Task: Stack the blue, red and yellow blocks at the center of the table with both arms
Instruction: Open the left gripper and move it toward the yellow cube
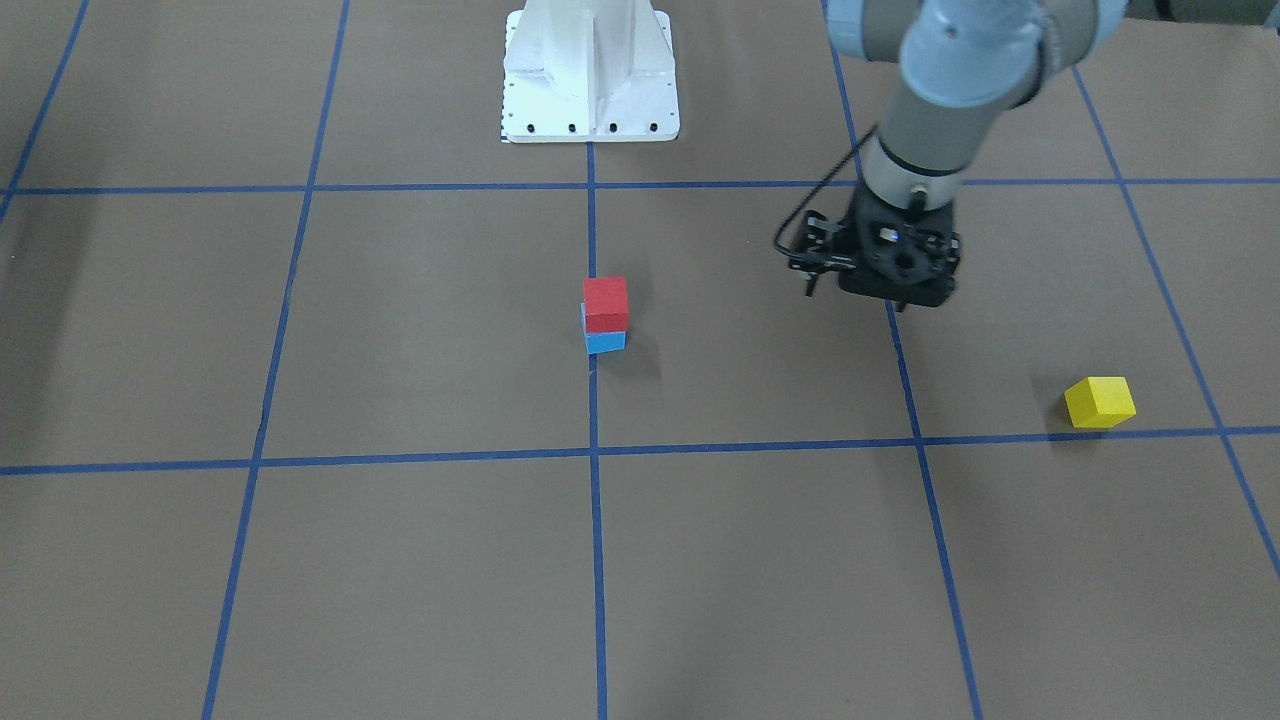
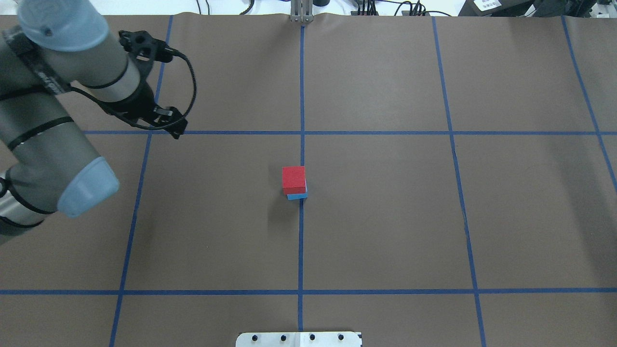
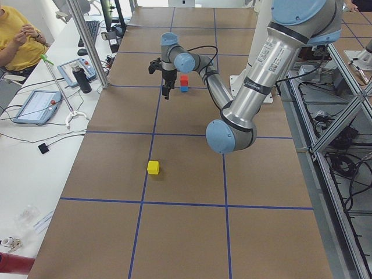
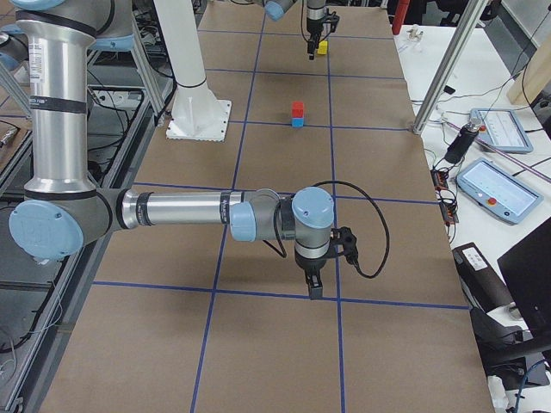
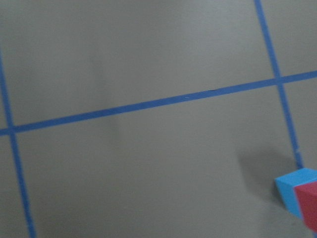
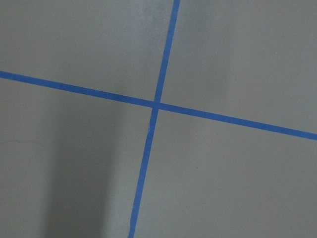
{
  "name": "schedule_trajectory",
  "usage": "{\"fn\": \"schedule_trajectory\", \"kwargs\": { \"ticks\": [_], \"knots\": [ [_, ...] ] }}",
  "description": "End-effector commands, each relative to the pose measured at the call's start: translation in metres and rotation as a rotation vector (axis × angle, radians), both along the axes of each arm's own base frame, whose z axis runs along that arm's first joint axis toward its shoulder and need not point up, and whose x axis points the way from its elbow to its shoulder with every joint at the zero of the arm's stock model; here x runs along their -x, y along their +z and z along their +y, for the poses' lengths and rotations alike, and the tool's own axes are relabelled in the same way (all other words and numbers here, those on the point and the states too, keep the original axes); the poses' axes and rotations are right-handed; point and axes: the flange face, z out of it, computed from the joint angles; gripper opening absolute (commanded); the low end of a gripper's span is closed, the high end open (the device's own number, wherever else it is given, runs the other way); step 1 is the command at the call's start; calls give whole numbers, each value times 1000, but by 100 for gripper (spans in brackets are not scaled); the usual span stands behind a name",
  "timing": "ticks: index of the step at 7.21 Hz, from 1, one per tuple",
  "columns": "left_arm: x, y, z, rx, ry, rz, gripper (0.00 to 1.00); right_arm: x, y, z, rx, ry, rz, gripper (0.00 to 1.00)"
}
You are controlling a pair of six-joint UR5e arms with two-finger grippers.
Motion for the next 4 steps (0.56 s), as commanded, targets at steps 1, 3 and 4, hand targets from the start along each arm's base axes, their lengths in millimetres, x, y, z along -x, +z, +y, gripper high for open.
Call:
{"fn": "schedule_trajectory", "kwargs": {
  "ticks": [1, 3, 4],
  "knots": [
    [92, 106, -13, -18, 25, -60, 100, 0, 2, 2, 4, -2, 0, 100],
    [102, 177, -30, -8, -8, -61, 100, 0, 7, 4, 13, -2, 0, 100],
    [99, 196, -35, 8, -7, -70, 100, 0, 7, 4, 12, -3, 0, 100]
  ]
}}
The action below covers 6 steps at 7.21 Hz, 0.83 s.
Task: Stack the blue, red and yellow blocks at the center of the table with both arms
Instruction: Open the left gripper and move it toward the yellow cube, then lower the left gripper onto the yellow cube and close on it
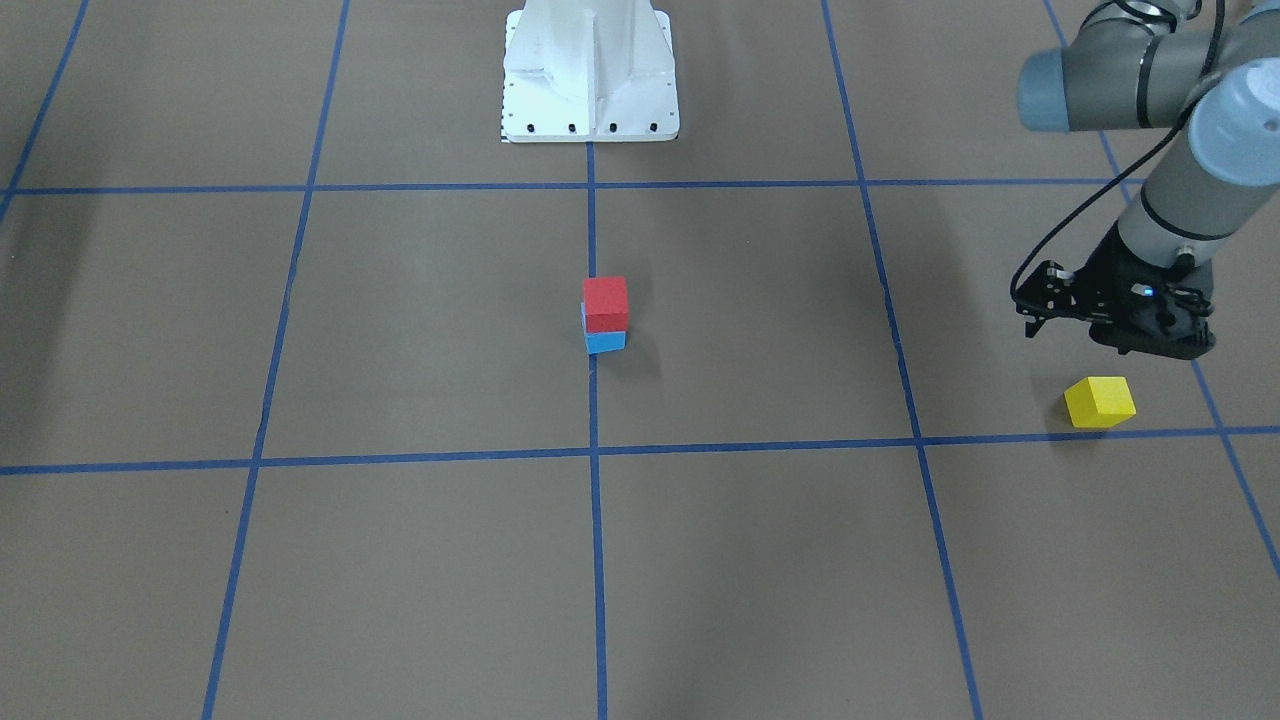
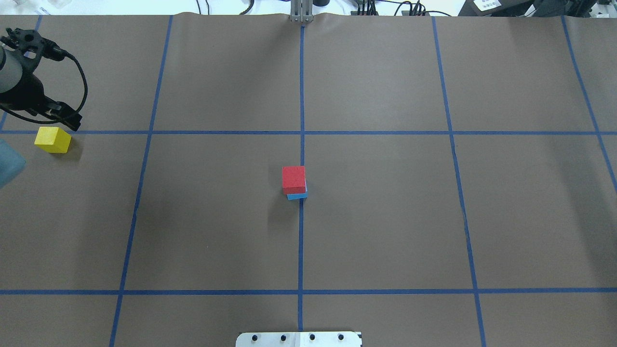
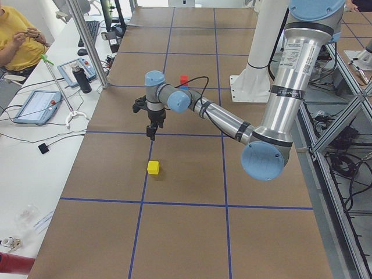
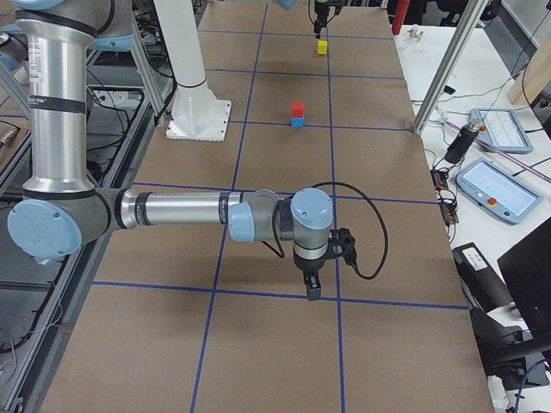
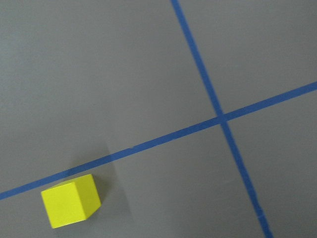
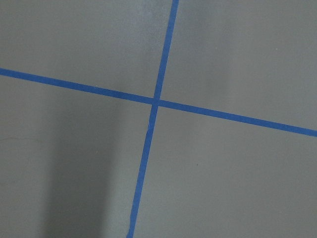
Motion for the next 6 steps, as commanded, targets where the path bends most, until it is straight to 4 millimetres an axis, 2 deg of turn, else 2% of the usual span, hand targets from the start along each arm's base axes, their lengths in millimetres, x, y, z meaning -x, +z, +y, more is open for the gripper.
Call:
{"fn": "schedule_trajectory", "kwargs": {
  "ticks": [1, 3, 6],
  "knots": [
    [-1, 53, -12, 21, -5, -11, 100, 0, 1, 1, -1, -3, 1, 100],
    [-8, 105, -23, -6, -7, 5, 100, 0, -1, 1, -9, -4, 2, 100],
    [-8, 139, -22, 10, -4, -6, 100, 0, -7, -2, -20, -3, 1, 100]
  ]
}}
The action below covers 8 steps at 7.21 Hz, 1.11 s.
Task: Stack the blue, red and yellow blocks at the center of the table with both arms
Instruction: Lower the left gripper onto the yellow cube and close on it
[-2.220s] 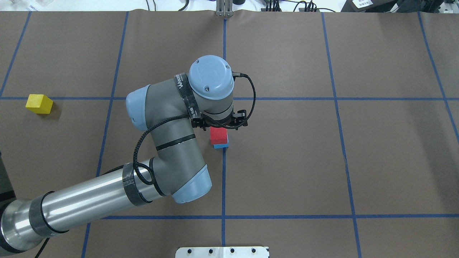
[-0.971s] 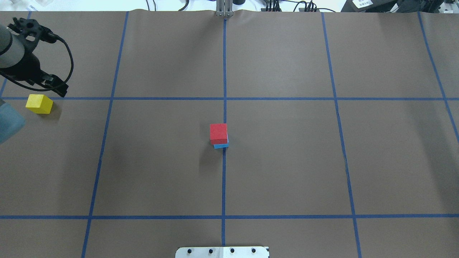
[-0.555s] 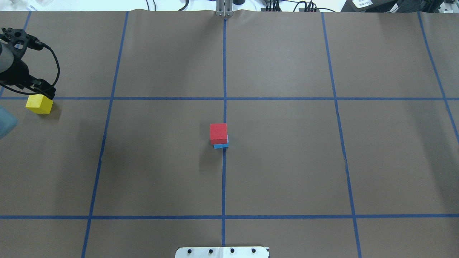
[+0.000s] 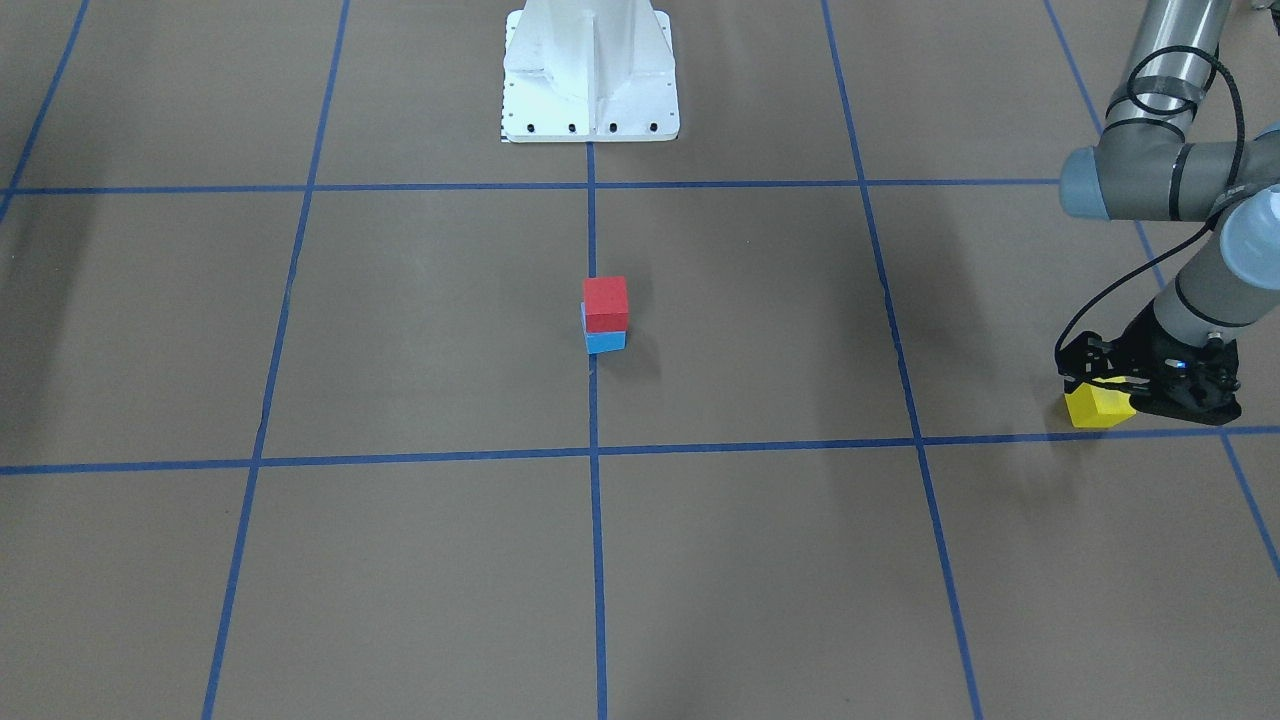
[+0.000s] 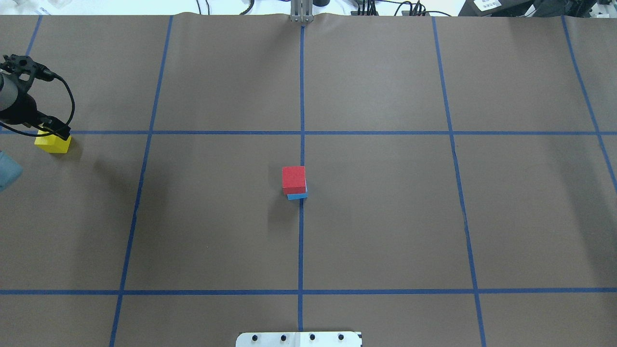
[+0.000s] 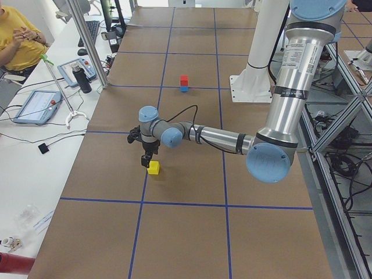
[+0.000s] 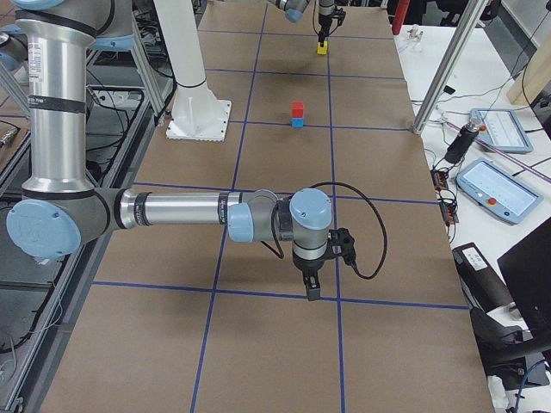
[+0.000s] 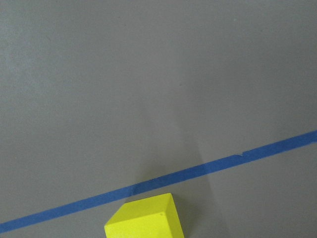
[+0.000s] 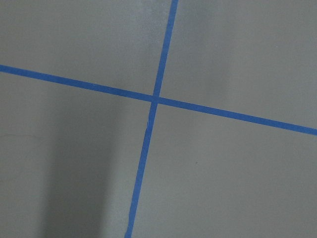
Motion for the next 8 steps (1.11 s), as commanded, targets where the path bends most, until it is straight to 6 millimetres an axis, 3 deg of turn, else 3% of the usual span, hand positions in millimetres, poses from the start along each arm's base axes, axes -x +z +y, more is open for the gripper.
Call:
{"fn": "schedule_trajectory", "kwargs": {
  "ticks": [1, 2, 3, 4, 5, 6, 7, 8],
  "knots": [
    [-1, 28, 0, 3, 0, -2, 100, 0, -5, -4, -11, 1, 1, 100],
    [-2, 38, 0, 3, 1, -2, 100, 0, -6, -5, -12, 1, 1, 100],
    [-2, 38, 0, -5, 1, 3, 64, 0, -7, -5, -14, 1, 1, 100],
    [-3, 34, -1, -13, 4, 6, 7, 0, -7, -5, -14, 1, 1, 100],
    [-1, 27, 2, -25, 2, 13, 0, 0, -8, -6, -17, 1, 1, 100],
    [2, 0, 7, -51, 7, 43, 0, 0, -8, -6, -17, 1, 1, 100],
    [9, -31, 7, -23, 8, 69, 0, 0, -7, -5, -14, 1, 1, 100],
    [14, -80, 9, 0, 1, 62, 0, -1, -7, -5, -15, 1, 0, 100]
  ]
}}
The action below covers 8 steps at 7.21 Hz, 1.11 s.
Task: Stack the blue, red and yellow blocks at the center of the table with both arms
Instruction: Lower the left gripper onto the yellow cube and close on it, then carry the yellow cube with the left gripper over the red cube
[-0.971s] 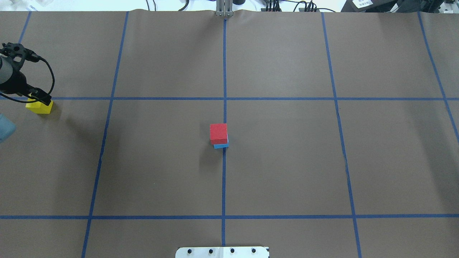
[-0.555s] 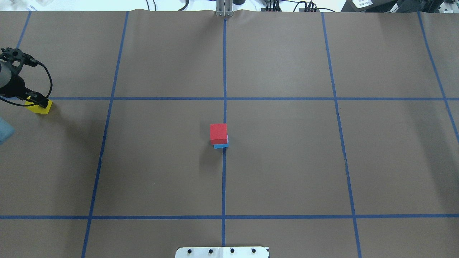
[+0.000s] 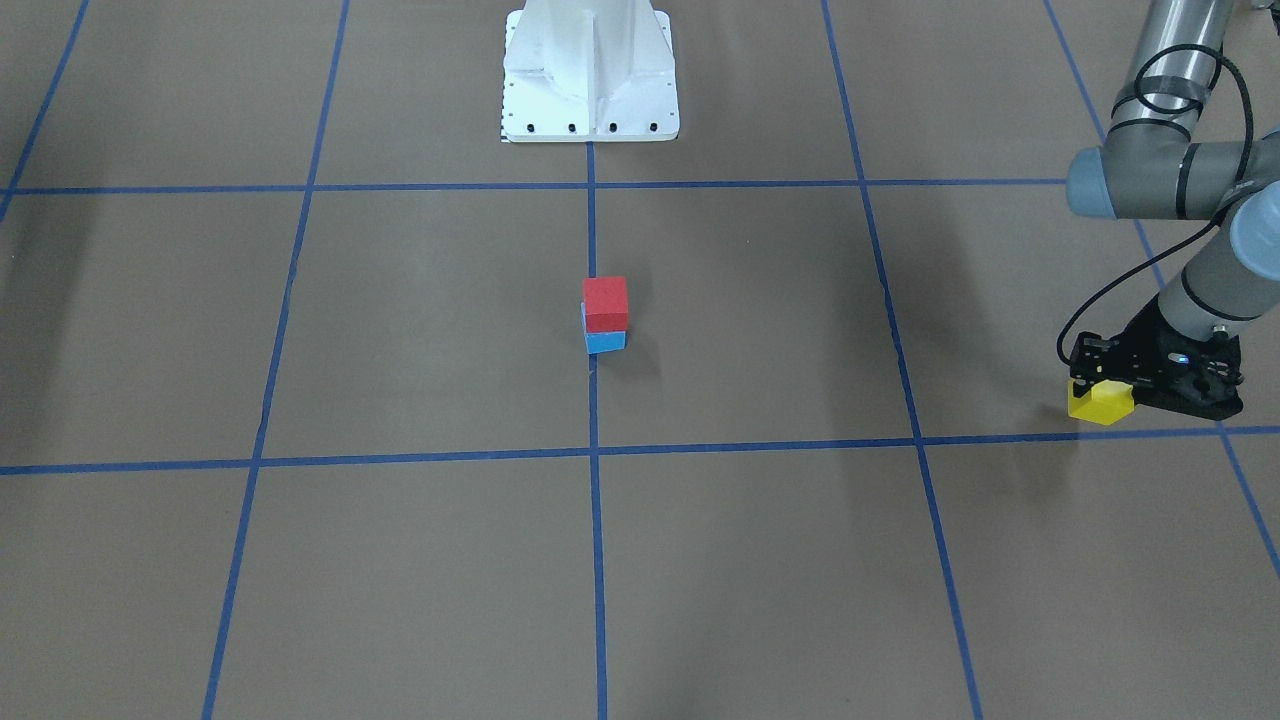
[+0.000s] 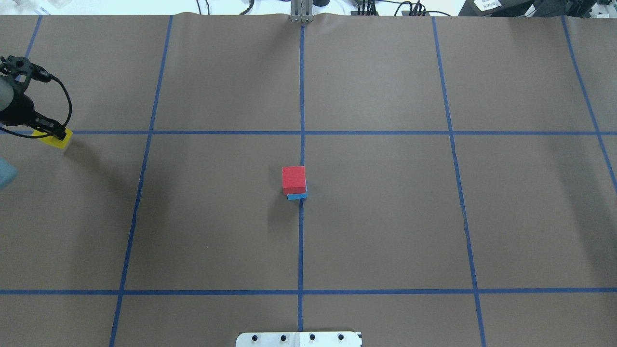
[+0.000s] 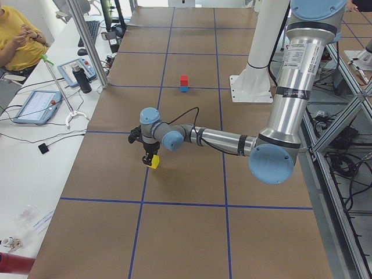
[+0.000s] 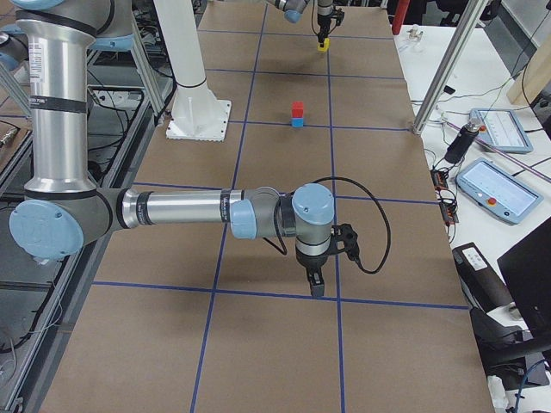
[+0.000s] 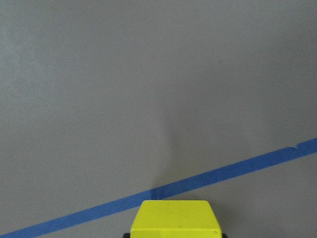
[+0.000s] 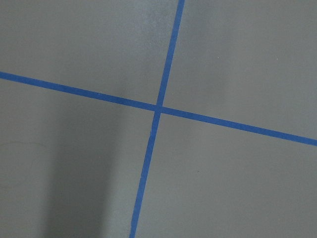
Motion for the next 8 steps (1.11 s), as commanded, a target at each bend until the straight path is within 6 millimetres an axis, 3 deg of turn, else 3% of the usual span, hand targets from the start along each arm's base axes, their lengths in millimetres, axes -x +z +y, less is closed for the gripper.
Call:
{"fn": "schedule_trajectory", "kwargs": {
  "ticks": [1, 2, 3, 6, 7, 8],
  "knots": [
    [6, -118, 3, 47, -19, 4, 0, 0, 1, 0, 1, -1, 0, 100],
    [-1, -185, 4, 114, -102, 22, 0, 0, 0, 0, -1, -1, -1, 100],
    [-33, -241, 10, 155, -134, 51, 0, 0, 0, 0, 0, 1, -1, 100],
    [-155, -355, 56, 275, -220, 152, 0, 0, 4, 1, 9, 1, 0, 100],
    [-189, -389, 78, 294, -223, 180, 0, 0, 4, 1, 10, 1, 0, 100],
    [-210, -421, 87, 325, -240, 214, 0, 0, 4, 2, 10, 1, 0, 100]
  ]
}}
